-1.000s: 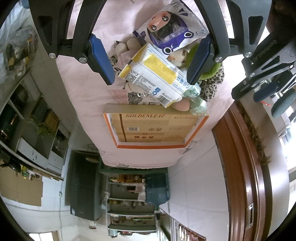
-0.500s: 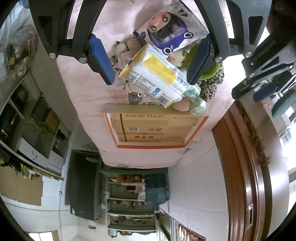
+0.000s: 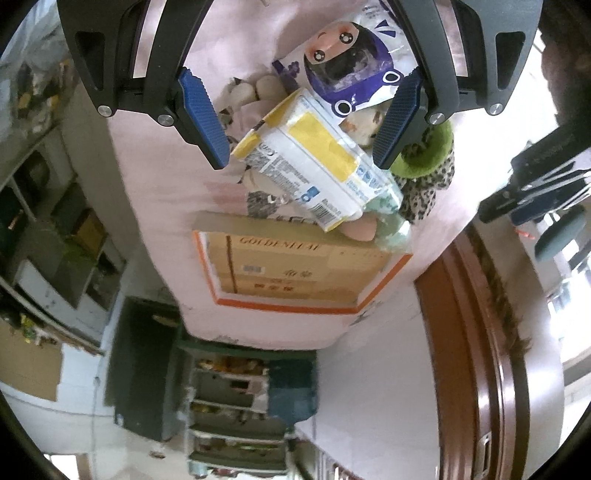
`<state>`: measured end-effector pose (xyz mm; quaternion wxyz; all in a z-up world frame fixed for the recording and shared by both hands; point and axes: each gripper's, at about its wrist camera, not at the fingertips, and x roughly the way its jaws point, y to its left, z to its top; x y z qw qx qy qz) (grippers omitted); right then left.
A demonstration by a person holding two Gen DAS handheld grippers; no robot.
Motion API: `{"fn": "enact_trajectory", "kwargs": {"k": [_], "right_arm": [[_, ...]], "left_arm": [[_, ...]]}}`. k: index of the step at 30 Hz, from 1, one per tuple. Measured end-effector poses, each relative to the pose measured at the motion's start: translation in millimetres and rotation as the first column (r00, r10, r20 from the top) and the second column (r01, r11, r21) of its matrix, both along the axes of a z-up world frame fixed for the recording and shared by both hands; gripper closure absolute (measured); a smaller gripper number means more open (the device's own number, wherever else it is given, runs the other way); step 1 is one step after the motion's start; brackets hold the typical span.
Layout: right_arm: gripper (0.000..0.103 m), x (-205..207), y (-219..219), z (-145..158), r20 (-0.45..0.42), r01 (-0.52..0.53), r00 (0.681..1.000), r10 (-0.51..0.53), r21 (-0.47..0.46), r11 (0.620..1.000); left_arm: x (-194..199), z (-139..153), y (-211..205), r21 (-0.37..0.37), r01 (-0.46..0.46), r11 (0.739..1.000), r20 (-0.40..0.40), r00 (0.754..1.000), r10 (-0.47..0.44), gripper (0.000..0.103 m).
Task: Organize soft objects
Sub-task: 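Grasp the leopard scrunchie with the left gripper while the right gripper grasps the wipes pack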
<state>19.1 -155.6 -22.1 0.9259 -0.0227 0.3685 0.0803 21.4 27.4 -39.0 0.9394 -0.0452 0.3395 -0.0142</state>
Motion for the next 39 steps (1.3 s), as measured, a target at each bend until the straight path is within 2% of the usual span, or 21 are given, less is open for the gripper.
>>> {"fn": "enact_trajectory", "kwargs": {"k": [8,14,16,20,23,25,27,30,34,39], "right_arm": [[0.022,17.1,-0.4,-10.9,-0.038,-0.023,0.999,0.024,0.032,0.999],[0.022,31.6,-0.8,-19.5,-0.063,-0.024,0.998,0.026,0.044,0.999],[0.022,35.3,-0.4,-21.7,-0.070,-0.033,0.997,0.036,0.048,0.998],[0.022,45.7,1.5,-27.7,-0.094,-0.067,0.993,0.070,0.034,0.997],[0.022,51.8,1.6,-30.7,-0.106,-0.089,0.990,0.090,0.019,0.996],[0.022,54.3,1.8,-31.8,-0.109,-0.101,0.989,0.101,0.008,0.995],[0.022,56.4,1.7,-32.9,-0.112,-0.110,0.988,0.110,0.007,0.994],[0.022,58.0,2.0,-34.4,-0.119,-0.126,0.985,0.127,0.016,0.992],[0.022,61.7,7.9,-35.6,-0.129,-0.180,0.975,0.178,-0.001,0.984],[0.022,72.0,16.5,-39.2,-0.162,-0.312,0.939,0.302,-0.041,0.949]], "left_arm": [[27.0,-20.3,-8.2,-0.031,0.071,0.997,-0.069,0.995,-0.073,0.042],[52.3,-37.7,-8.8,-0.022,0.078,0.997,-0.130,0.988,-0.080,0.053],[57.0,-43.9,-7.6,-0.039,0.091,0.995,-0.154,0.983,-0.096,0.058],[64.6,-53.4,-6.3,-0.089,0.121,0.989,-0.190,0.972,-0.136,0.060],[70.3,-60.2,-4.8,-0.115,0.132,0.985,-0.207,0.966,-0.154,0.067],[73.8,-64.3,-4.3,-0.138,0.141,0.980,-0.217,0.961,-0.169,0.080],[76.5,-67.8,-5.4,-0.159,0.153,0.975,-0.229,0.955,-0.188,0.088],[77.9,-68.8,-7.9,-0.158,0.163,0.974,-0.224,0.955,-0.196,0.094],[76.7,-65.3,-8.3,-0.151,0.163,0.975,-0.213,0.958,-0.193,0.097],[71.8,-52.3,-6.8,-0.131,0.156,0.979,-0.176,0.968,-0.177,0.097]]}}
